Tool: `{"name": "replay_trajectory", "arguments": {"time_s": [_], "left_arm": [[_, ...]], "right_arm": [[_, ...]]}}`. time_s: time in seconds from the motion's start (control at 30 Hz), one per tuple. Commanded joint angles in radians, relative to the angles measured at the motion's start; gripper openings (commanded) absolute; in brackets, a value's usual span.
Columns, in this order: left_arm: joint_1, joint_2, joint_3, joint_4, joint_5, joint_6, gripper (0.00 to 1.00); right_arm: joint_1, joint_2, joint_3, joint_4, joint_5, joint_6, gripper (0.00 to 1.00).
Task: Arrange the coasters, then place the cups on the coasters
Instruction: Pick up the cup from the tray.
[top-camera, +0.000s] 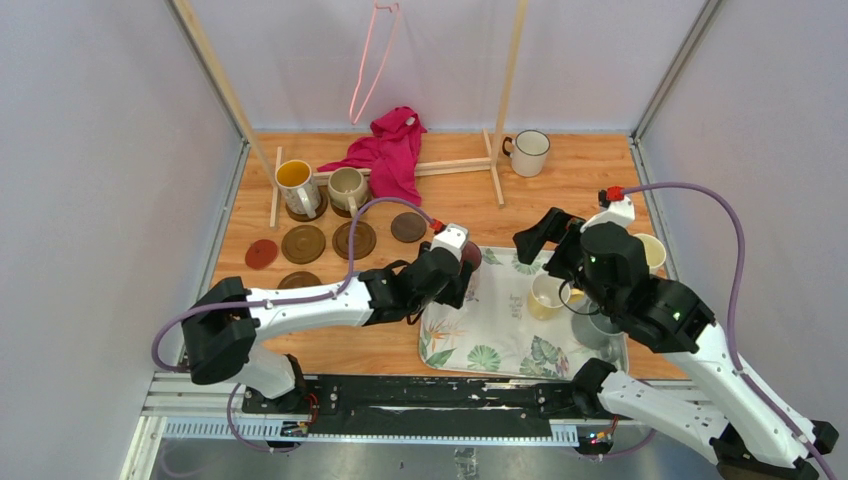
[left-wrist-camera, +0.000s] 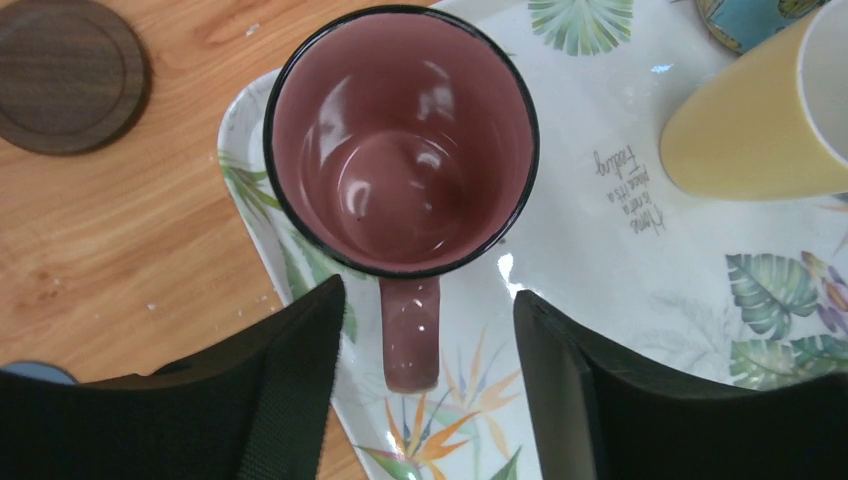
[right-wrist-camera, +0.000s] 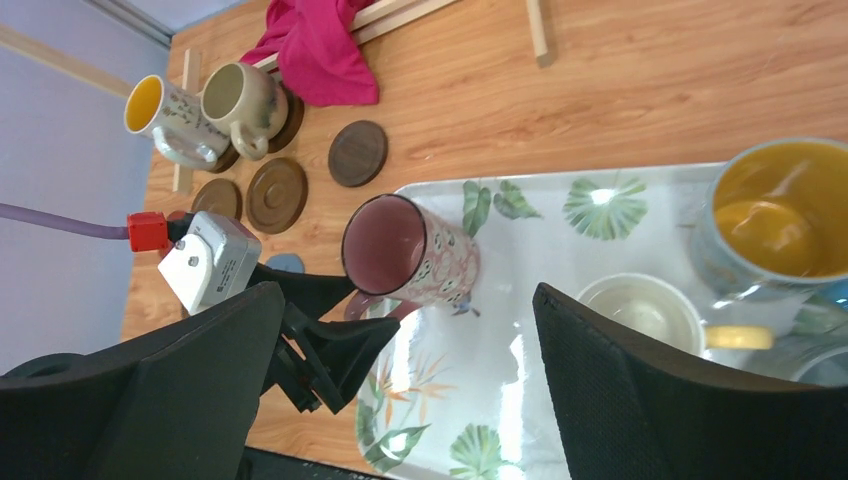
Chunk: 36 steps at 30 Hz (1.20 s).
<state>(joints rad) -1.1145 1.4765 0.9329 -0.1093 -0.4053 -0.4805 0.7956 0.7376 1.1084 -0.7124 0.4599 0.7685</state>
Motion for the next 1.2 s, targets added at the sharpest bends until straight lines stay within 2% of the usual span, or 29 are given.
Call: {"name": "replay_trajectory", "arguments": {"time_s": [0.0,0.17,0.53,0.97,1.17], "left_arm": [[0.004,0.050,0.048,-0.048,-0.045,0.001,0.57],[0.005,0.080,0.069,-0.061,-0.059,0.002,0.46],[0.005,0.067,0.075,-0.064,-0.076,0.002,0.00],[0.025,-0.162,0.047,-0.115,-0.185,-0.011,0.00],[0.090,-0.250,0.024,-0.199,-0.287,-0.058,0.00]], "right_arm": [[-0.012,0.000,0.044,-0.041,0.090,-0.121,1.00],[-0.013,-0.002,0.051,-0.039,0.115,-0.167,1.00],[-0.012,0.016,0.068,-0.038,0.114,-0.235,1.00],[-0.013,0.053,0.050,0.003,0.111,-0.288,1.00],[-0.025,0.090,0.044,0.033,0.076,-0.310,1.00]]}}
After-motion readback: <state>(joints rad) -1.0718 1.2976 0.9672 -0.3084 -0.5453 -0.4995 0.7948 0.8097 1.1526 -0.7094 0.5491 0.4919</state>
